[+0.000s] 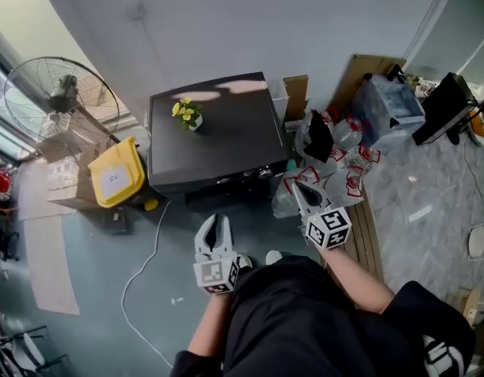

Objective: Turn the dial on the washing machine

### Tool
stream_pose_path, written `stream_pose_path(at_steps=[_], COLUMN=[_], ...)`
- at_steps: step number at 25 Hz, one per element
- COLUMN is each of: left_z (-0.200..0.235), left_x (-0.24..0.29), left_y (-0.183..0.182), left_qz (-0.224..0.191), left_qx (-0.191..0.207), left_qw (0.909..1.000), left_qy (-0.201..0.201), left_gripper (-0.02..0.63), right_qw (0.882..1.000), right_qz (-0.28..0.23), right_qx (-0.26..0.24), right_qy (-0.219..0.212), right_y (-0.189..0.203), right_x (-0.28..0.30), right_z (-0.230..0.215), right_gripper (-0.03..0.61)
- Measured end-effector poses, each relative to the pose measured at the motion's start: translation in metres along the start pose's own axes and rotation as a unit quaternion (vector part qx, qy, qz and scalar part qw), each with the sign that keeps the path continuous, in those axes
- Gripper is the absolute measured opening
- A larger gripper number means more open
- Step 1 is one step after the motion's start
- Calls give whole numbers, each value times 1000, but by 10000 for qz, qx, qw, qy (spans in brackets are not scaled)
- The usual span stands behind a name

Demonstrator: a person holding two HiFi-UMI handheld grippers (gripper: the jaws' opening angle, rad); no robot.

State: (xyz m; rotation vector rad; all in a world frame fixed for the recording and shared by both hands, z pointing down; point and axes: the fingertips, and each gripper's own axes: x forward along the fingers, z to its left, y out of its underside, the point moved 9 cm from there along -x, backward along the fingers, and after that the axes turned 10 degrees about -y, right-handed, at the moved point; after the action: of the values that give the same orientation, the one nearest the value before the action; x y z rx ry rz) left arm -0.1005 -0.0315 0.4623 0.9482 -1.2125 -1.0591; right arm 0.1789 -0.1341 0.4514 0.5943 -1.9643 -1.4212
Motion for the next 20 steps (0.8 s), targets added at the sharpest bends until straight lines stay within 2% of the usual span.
stream_pose_path(at_steps=[5, 10, 14, 20], left_z=[3, 11, 17, 30], left_x=[8, 17, 18, 16], left_y=[-14, -22, -24, -25], left_qz=[-260, -378, -387, -301], left_qx=[205, 284, 499, 459], left_qw=[9994, 9988, 9979, 9985], left_qy=[62, 96, 125, 33], left_gripper=[15, 9, 8, 8], right_qw=[9994, 9982, 9968, 9985], right_qz=[-18, -81, -71, -173], right_qx=[-309, -586, -786, -509], right_qy=[165, 109, 102, -44], right_y=[-5, -12, -16, -14], right_x=[-5, -4, -2, 6], right_z=[3, 5, 1, 2], right_gripper=[6, 2, 0, 0])
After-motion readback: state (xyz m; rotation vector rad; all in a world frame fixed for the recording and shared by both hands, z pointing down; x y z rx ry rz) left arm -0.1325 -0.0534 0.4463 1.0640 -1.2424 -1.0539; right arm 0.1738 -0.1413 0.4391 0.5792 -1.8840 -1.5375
